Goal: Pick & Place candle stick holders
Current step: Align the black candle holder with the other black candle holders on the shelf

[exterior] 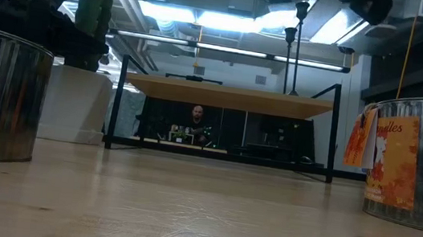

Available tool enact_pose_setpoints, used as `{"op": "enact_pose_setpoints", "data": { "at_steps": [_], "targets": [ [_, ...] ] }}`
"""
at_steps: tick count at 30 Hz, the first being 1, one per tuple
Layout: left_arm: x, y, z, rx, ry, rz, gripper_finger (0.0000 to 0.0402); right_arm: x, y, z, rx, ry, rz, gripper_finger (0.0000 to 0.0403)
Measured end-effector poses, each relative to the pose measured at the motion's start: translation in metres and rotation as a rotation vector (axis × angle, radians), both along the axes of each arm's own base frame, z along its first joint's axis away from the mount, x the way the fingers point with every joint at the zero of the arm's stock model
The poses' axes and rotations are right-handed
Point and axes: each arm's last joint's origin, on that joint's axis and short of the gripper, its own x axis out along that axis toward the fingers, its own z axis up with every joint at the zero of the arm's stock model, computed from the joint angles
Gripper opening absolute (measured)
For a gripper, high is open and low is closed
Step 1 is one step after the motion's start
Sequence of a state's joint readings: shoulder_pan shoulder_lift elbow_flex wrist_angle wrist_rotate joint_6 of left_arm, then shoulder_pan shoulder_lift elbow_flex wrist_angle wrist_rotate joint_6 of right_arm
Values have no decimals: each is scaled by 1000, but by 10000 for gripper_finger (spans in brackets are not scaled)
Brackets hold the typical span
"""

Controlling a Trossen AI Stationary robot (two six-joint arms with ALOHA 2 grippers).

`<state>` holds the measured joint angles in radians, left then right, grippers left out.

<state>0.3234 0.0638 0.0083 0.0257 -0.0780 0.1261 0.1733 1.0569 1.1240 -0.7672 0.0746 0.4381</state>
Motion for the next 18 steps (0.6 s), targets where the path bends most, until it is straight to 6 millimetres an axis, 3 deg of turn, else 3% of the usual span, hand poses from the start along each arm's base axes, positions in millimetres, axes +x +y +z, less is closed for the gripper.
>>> {"op": "enact_pose_setpoints", "data": {
  "at_steps": [18],
  "targets": [
    [0,0,0,0,0,0,88,70,27,-23,-118,-140,156,79]
  ]
}}
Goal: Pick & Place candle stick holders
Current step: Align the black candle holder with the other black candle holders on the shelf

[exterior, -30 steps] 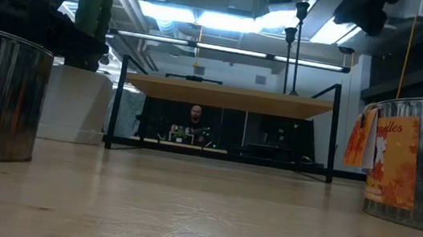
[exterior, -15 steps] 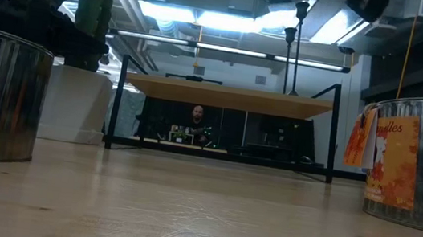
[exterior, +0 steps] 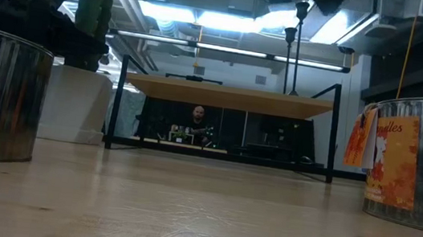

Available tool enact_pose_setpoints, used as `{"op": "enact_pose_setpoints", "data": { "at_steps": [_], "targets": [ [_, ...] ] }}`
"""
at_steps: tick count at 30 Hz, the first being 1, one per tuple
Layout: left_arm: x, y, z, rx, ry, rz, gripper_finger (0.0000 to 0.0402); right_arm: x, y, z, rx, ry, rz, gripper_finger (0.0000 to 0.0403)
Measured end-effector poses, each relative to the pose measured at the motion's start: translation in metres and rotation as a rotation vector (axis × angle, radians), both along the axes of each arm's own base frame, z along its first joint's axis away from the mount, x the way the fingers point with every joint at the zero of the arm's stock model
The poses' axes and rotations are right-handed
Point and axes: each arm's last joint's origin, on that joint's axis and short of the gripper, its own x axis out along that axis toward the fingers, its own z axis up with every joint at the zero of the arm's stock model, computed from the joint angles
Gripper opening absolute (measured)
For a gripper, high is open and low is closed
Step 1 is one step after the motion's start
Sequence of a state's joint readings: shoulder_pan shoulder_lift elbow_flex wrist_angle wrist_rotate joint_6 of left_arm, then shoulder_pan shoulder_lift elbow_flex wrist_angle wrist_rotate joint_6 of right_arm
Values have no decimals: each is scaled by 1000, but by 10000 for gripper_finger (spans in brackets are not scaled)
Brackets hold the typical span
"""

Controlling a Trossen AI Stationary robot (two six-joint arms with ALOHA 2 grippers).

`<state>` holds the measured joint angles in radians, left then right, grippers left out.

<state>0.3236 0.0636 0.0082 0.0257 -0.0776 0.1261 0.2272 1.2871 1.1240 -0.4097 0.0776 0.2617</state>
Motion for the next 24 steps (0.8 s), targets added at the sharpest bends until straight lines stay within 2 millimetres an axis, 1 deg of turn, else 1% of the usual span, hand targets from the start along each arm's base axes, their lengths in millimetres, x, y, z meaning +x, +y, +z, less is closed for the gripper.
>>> {"op": "enact_pose_setpoints", "data": {
  "at_steps": [6,11,15,19,24],
  "targets": [
    [0,0,0,0,0,0,88,28,6,-12,-50,-78,35,79],
    [0,0,0,0,1,0,88,45,9,-26,-98,-92,10,79],
    [0,0,0,0,0,0,88,53,11,-38,-104,-65,11,79],
    [0,0,0,0,0,0,88,58,12,-45,-107,-50,12,79],
    [0,0,0,0,0,0,88,59,12,-48,-110,-38,12,79]
  ]
}}
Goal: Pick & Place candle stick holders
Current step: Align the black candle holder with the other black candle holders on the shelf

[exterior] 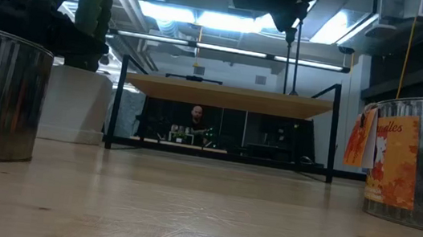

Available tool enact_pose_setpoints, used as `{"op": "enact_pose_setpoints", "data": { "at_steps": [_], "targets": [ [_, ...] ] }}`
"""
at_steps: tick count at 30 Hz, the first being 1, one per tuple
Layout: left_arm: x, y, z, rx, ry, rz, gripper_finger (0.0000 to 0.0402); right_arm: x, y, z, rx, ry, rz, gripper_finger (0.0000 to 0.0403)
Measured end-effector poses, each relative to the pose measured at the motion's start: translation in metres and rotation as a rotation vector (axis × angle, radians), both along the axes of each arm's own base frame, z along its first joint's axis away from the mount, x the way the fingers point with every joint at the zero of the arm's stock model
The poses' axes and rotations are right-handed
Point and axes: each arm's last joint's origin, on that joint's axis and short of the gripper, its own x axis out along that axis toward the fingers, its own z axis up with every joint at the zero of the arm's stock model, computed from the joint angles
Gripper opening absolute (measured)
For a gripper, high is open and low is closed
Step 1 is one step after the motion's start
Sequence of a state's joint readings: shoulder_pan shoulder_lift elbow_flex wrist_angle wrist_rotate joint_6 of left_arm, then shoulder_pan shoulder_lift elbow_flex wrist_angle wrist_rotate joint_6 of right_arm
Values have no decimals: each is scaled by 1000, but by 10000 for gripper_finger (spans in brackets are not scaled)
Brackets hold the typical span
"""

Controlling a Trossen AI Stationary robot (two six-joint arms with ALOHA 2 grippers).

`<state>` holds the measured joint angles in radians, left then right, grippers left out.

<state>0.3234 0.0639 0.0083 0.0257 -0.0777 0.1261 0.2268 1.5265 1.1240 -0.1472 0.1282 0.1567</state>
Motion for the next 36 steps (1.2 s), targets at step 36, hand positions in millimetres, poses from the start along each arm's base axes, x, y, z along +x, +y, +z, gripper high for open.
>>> {"op": "enact_pose_setpoints", "data": {
  "at_steps": [36],
  "targets": [
    [0,0,0,28,8,0,88,7,1,13,23,-149,11,79]
  ]
}}
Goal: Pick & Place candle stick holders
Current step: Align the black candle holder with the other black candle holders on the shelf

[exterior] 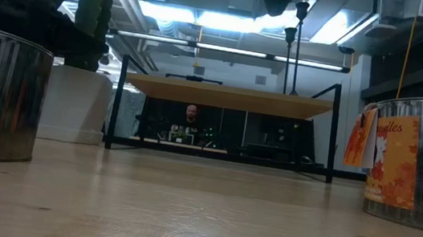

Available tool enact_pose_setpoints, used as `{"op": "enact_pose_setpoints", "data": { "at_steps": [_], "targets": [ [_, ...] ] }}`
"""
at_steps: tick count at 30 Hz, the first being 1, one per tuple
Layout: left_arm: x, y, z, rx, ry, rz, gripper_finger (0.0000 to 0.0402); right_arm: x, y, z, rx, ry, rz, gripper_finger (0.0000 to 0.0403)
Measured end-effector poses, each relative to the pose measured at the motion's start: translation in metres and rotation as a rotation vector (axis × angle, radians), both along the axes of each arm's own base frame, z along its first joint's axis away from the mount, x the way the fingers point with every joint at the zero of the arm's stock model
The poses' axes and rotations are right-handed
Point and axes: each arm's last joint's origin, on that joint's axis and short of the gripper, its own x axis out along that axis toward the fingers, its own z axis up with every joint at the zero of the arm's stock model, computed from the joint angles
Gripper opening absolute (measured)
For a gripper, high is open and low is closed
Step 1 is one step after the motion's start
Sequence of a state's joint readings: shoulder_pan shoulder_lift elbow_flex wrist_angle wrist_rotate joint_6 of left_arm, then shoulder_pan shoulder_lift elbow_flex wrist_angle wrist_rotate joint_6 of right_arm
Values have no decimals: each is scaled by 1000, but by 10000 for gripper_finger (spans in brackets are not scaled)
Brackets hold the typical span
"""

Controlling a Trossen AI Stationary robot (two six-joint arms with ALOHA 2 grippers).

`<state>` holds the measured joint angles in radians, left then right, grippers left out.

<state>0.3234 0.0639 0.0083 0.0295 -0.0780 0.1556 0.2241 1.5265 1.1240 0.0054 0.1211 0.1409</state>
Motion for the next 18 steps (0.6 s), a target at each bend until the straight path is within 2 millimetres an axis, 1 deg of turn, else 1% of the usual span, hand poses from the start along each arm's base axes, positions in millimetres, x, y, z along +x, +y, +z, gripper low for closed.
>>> {"op": "enact_pose_setpoints", "data": {
  "at_steps": [4,8,10,15,18],
  "targets": [
    [0,0,0,65,22,-2,88,-1,8,1,9,-2,125,78],
    [0,0,0,46,23,-2,88,-5,23,2,28,-12,190,77],
    [0,0,0,-3,2,-1,88,-7,31,3,32,-22,215,77],
    [0,0,0,-202,-83,-4,88,-14,54,5,40,-52,282,77],
    [0,0,0,-240,-98,-2,88,-17,64,7,45,-68,312,77]
  ]
}}
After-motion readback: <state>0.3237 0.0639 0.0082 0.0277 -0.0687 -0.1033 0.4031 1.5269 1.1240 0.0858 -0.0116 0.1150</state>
